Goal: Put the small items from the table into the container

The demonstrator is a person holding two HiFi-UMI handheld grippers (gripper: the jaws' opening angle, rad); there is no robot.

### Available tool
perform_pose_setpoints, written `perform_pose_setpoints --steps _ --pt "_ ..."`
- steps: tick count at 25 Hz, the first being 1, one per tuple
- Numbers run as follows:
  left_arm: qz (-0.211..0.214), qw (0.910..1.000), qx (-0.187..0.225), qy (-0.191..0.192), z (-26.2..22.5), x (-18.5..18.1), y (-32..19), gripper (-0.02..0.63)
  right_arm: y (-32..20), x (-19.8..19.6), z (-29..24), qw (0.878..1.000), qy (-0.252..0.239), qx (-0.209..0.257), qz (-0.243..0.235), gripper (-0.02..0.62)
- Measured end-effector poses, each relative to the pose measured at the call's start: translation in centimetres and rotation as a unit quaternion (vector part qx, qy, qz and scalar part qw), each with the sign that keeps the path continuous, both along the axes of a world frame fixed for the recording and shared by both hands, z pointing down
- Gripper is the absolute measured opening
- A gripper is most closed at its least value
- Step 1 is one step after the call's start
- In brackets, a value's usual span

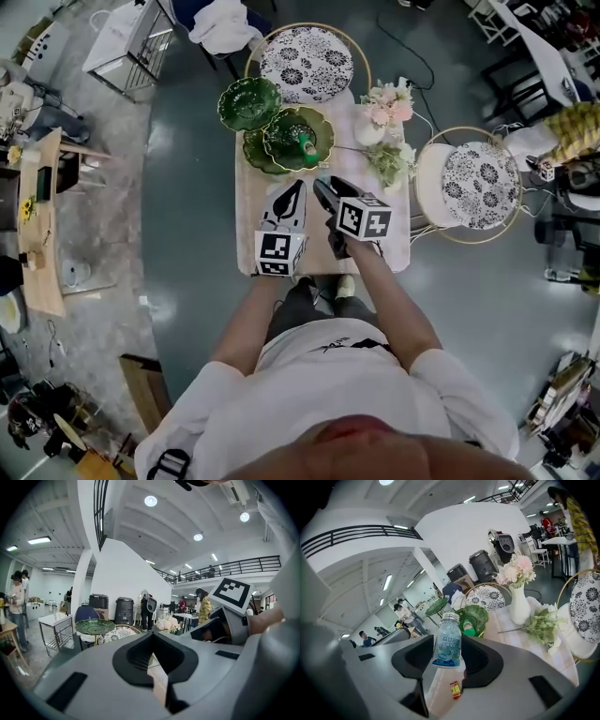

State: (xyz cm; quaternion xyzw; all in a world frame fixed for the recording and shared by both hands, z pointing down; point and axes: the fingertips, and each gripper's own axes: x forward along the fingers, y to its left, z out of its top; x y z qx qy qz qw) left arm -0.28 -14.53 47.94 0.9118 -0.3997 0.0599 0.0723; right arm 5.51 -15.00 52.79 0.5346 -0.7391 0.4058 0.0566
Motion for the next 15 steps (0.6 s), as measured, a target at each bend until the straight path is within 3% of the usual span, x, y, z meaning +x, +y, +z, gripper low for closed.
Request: perform_pose_setpoints --steps 9,15 --pt "-0.015 0.9999 0.000 -0.001 0.3 -2.3 -3.4 0.006 -5.1 -2.3 0.2 0.999 0.021 0.011 -0.024 0.198" --pt "-0.021 0.9997 -0.009 -0.002 1.9 -3.7 -5.0 0.006 -8.1 -3.9 2.9 0.997 0.062 0.006 -0.043 0.198"
